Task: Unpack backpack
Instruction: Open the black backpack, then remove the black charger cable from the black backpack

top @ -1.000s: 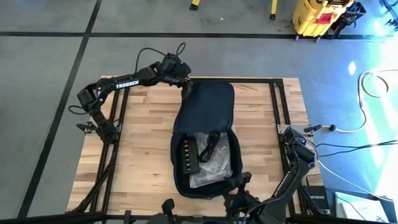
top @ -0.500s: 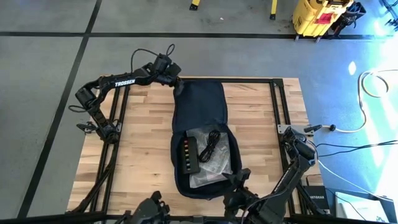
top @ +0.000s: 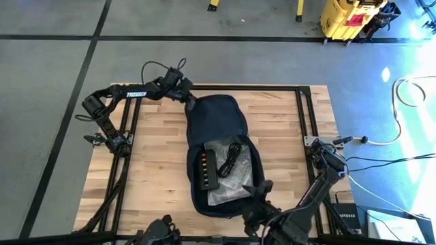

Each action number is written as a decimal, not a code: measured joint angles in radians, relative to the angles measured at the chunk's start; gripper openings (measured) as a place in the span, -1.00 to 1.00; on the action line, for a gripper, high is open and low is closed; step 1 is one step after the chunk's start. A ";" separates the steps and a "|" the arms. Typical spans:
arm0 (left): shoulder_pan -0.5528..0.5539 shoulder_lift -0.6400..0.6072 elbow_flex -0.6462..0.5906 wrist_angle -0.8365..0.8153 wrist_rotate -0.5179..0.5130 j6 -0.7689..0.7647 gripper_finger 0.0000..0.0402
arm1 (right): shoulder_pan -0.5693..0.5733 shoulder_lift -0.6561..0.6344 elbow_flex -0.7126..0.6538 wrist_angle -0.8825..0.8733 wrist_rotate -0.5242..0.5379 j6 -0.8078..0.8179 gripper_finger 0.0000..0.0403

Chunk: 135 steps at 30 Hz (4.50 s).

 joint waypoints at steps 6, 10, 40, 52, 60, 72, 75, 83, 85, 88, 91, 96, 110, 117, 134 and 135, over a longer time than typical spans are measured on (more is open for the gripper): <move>-0.002 0.000 -0.072 0.031 0.028 -0.002 -1.00 | -0.022 -0.003 0.000 0.000 -0.024 -0.026 0.15; -0.001 0.000 -0.125 0.100 0.104 -0.008 -0.98 | -0.033 -0.003 0.000 0.000 -0.031 -0.031 0.15; 0.131 -0.046 -0.173 0.164 0.228 0.021 0.59 | -0.128 -0.003 0.000 0.000 -0.129 -0.049 0.15; 0.139 -0.046 -0.173 0.230 0.307 0.009 0.60 | -0.154 -0.004 -0.064 0.013 -0.178 0.011 0.14; 0.135 -0.046 -0.173 0.413 0.405 -0.059 0.60 | -0.182 -0.037 -0.184 0.162 -0.179 0.012 -0.13; 0.111 -0.055 -0.172 0.552 0.491 -0.108 0.60 | -0.182 -0.327 -0.676 0.669 -0.147 0.004 -0.26; 0.095 -0.078 -0.172 0.552 0.471 -0.098 0.60 | -0.182 -0.411 -0.826 0.855 -0.147 -0.025 -0.26; -0.013 -0.251 -0.226 0.579 0.319 -0.015 0.60 | -0.242 -0.609 -1.196 1.338 -0.195 -0.028 -0.25; -0.050 -0.325 -0.282 0.653 0.251 0.005 0.60 | -0.271 -0.625 -1.235 1.410 -0.242 -0.038 -0.22; -0.104 -0.424 -0.384 0.783 0.194 -0.022 0.60 | -0.296 -0.626 -1.248 1.452 -0.271 -0.091 -0.17; -0.175 -0.505 -0.484 0.888 0.150 -0.070 0.60 | -0.314 -0.626 -1.248 1.478 -0.275 -0.140 -0.12; -0.355 -0.588 -0.605 0.941 0.037 -0.040 0.60 | -0.326 -0.626 -1.248 1.518 -0.285 -0.215 -0.06; -1.050 -0.534 -0.659 0.963 -0.654 0.115 0.60 | -0.324 -0.626 -1.248 1.517 -0.331 -0.454 -0.06; -1.281 -0.375 -0.659 0.962 -0.942 -0.035 0.60 | -0.313 -0.626 -1.248 1.517 -0.339 -0.500 -0.06; -1.578 -0.271 -0.678 0.565 -1.294 -0.437 0.60 | -0.073 -0.774 -1.247 0.932 -0.145 -0.087 -0.11; -1.568 -0.271 -0.684 0.570 -1.292 -0.424 0.60 | -0.062 -0.774 -1.247 0.872 -0.144 -0.026 -0.14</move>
